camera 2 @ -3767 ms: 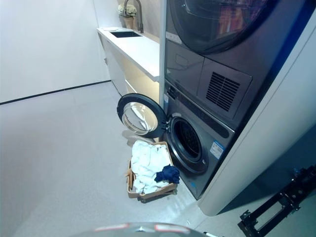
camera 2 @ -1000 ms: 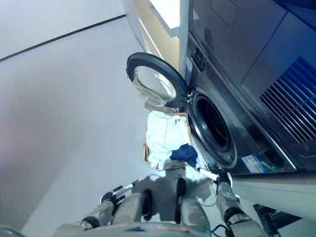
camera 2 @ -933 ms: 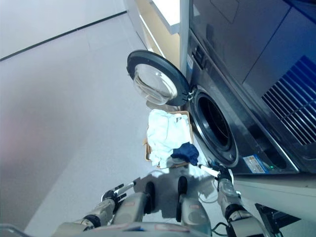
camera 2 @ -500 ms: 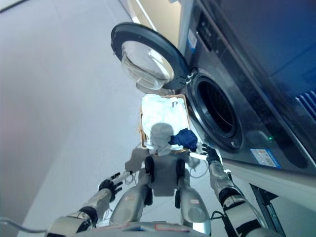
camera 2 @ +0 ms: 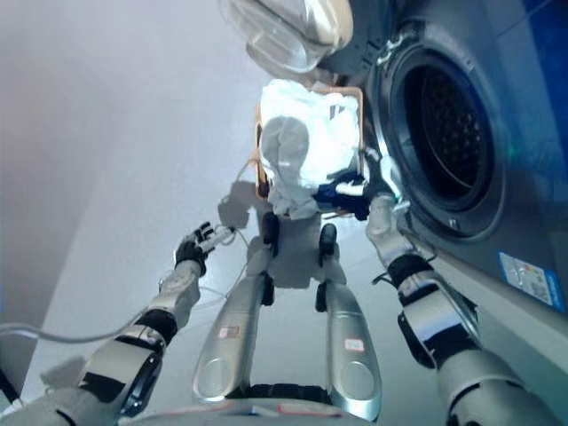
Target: Put the clothes in the basket into the washing machine.
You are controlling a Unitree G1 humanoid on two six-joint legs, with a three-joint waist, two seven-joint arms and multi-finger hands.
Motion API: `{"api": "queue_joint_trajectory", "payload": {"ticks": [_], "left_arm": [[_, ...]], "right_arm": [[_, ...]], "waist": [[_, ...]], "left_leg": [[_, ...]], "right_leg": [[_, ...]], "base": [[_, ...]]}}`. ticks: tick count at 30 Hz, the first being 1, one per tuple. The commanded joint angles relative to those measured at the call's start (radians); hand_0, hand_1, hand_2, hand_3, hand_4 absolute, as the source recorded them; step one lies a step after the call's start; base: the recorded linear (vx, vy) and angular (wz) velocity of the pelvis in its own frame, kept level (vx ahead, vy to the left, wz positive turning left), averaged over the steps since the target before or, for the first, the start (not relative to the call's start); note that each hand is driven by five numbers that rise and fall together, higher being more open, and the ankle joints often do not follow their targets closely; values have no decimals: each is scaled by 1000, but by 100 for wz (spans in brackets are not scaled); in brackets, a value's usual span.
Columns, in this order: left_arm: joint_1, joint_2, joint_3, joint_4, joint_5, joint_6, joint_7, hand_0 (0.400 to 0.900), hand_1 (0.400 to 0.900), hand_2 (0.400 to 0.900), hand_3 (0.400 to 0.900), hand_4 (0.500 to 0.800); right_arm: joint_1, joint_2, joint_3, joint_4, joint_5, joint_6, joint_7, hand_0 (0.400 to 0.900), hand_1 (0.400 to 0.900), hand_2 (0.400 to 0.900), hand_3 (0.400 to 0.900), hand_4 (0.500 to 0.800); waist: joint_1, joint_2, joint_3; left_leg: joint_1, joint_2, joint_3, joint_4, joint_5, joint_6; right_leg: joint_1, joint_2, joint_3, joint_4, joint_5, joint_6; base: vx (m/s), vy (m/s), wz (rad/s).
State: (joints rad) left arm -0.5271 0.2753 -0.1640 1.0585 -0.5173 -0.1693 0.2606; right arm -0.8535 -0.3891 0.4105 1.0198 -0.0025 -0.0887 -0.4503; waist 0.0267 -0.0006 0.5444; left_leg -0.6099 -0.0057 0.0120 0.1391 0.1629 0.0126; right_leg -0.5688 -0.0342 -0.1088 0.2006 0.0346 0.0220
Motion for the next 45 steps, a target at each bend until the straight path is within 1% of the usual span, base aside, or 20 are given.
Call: {"api": "queue_joint_trajectory", "payload": {"ticks": [1, 4, 6, 7, 8, 10, 13, 18, 19, 20, 21, 26, 30, 31, 32, 36, 40, 43, 45], "left_arm": [[35, 35, -25, -51, -62, -59, 56, 900, 900, 900, 900, 800], [0, 34, -39, -73, -110, -70, 53, 900, 900, 900, 900, 800], [10, 36, -44, -145, -136, -87, 60, 900, 900, 900, 900, 800], [9, 33, -52, -151, -138, -87, 57, 900, 900, 900, 900, 800], [9, 34, -57, -152, -142, -84, 50, 900, 900, 900, 900, 800], [6, 21, -60, -142, -152, -87, 56, 900, 900, 900, 900, 800], [-5, 4, -78, -135, -152, -88, 67, 900, 900, 900, 900, 800], [7, -8, -95, -144, -158, -95, 66, 900, 900, 900, 900, 800], [10, -9, -97, -145, -160, -97, 65, 900, 900, 900, 900, 800], [12, -11, -98, -146, -162, -96, 64, 900, 900, 900, 900, 800], [11, -10, -98, -148, -162, -96, 64, 900, 900, 900, 900, 800], [9, -19, -93, -129, -142, -88, 74, 900, 900, 900, 900, 800], [-8, -19, -83, -108, -130, -91, 91, 900, 900, 900, 900, 800], [0, -12, -74, -128, -131, -97, 97, 900, 900, 900, 900, 800], [2, -18, -67, -124, -127, -94, 100, 900, 900, 900, 900, 800], [26, -10, -36, -152, -135, -98, 110, 900, 900, 900, 900, 800], [39, -9, 4, -139, -149, -87, 118, 900, 900, 900, 900, 800], [44, -10, 30, -128, -157, -78, 120, 900, 900, 900, 900, 800], [50, -11, 41, -121, -169, -74, 119, 900, 900, 900, 900, 800]], "right_arm": [[-31, -79, -5, -26, -8, -40, -86, 900, 900, 900, 900, 800], [-90, -87, 8, 61, 38, -39, -81, 900, 900, 900, 900, 800], [-107, -94, -4, 95, 66, -42, -81, 900, 900, 900, 900, 800], [-112, -96, 0, 118, 66, -38, -74, 900, 900, 900, 900, 800], [-119, -95, 3, 135, 69, -35, -76, 900, 900, 900, 900, 800], [-128, -86, 12, 177, 62, -26, -82, 900, 900, 900, 900, 800], [-128, -58, 14, 225, 48, -11, -106, 900, 900, 900, 900, 800], [-128, -63, 24, 278, 33, 12, -87, 900, 900, 900, 900, 800], [-129, -66, 26, 284, 33, 14, -78, 710, 710, 710, 710, 686], [-127, -69, 24, 285, 37, 15, -74, 457, 457, 457, 457, 534], [-122, -71, 25, 280, 37, 14, -76, 400, 400, 400, 400, 500], [-91, -62, 15, 247, 41, 1, -90, 400, 400, 400, 400, 500], [-86, -59, -2, 187, 50, -16, -129, 400, 400, 400, 400, 500], [-86, -69, -12, 147, 58, -26, -143, 400, 400, 400, 400, 500], [-80, -72, -29, 99, 65, -39, -157, 400, 400, 400, 400, 500], [-63, -103, -87, -95, 101, -74, -186, 400, 400, 400, 400, 500], [-19, -113, -171, -318, 147, -122, -200, 400, 400, 400, 400, 500], [20, -108, -242, -418, 178, -158, -209, 400, 400, 400, 400, 500], [46, -90, -298, -449, 254, -196, -205, 400, 400, 400, 400, 500]], "waist": [[6, 29, -24], [24, 48, -24], [39, 69, -24], [43, 77, -24], [46, 81, -24], [52, 88, -24], [55, 97, -24], [67, 112, -24], [69, 113, -24], [69, 113, -24], [69, 112, -24], [60, 95, -24], [45, 81, -28], [41, 77, -30], [33, 69, -32], [14, 45, -41], [-14, 18, -47], [-32, 7, -50], [-40, 4, -55]], "left_leg": [[-129, -18, 13, 261, -220, -24], [-269, -24, 2, 368, -247, -18], [-351, -29, -6, 424, -257, -13], [-387, -29, -7, 454, -265, -11], [-411, -30, -10, 473, -268, -9], [-468, -37, -9, 521, -280, -4], [-526, -42, -13, 562, -289, 1], [-573, -53, -15, 595, -290, 3], [-577, -55, -15, 596, -289, 4], [-579, -57, -14, 597, -288, 3], [-580, -58, -15, 597, -286, 4], [-567, -60, -15, 589, -282, 4], [-542, -56, -19, 561, -273, 0], [-534, -54, -19, 549, -271, -2], [-523, -52, -18, 539, -268, -3], [-483, -46, -14, 505, -262, -9], [-449, -39, -14, 471, -255, -15], [-425, -34, -11, 454, -255, -18], [-415, -32, -10, 452, -256, -19]], "right_leg": [[-193, -53, 17, 281, -127, 55], [-328, -69, 13, 389, -154, 46], [-412, -83, 12, 460, -171, 42], [-449, -91, 13, 495, -184, 39], [-472, -92, 14, 515, -192, 35], [-539, -99, 22, 575, -208, 29], [-595, -103, 26, 615, -218, 24], [-651, -116, 27, 658, -230, 21], [-657, -118, 28, 663, -231, 22], [-660, -119, 29, 666, -230, 22], [-663, -120, 29, 669, -230, 22], [-652, -116, 34, 658, -224, 23], [-629, -114, 33, 632, -211, 27], [-622, -111, 34, 623, -209, 28], [-613, -108, 36, 612, -205, 28], [-579, -98, 43, 580, -194, 30], [-547, -90, 48, 544, -181, 34], [-523, -86, 52, 526, -179, 35], [-511, -84, 55, 520, -179, 34]], "base": [[-64, -21, 15], [-60, -33, 15], [-37, -36, 22], [-20, -22, 16], [-9, -11, 13], [1, -7, 9], [4, -6, 6], [2, -4, 12], [2, -3, 9], [4, 6, 5], [0, 0, 0], [-6, 5, -3], [0, 0, 0], [-26, 17, -8], [-24, 19, -11], [-21, 22, -14], [-26, 12, -14], [-18, 11, -14], [-16, 10, -10]]}}
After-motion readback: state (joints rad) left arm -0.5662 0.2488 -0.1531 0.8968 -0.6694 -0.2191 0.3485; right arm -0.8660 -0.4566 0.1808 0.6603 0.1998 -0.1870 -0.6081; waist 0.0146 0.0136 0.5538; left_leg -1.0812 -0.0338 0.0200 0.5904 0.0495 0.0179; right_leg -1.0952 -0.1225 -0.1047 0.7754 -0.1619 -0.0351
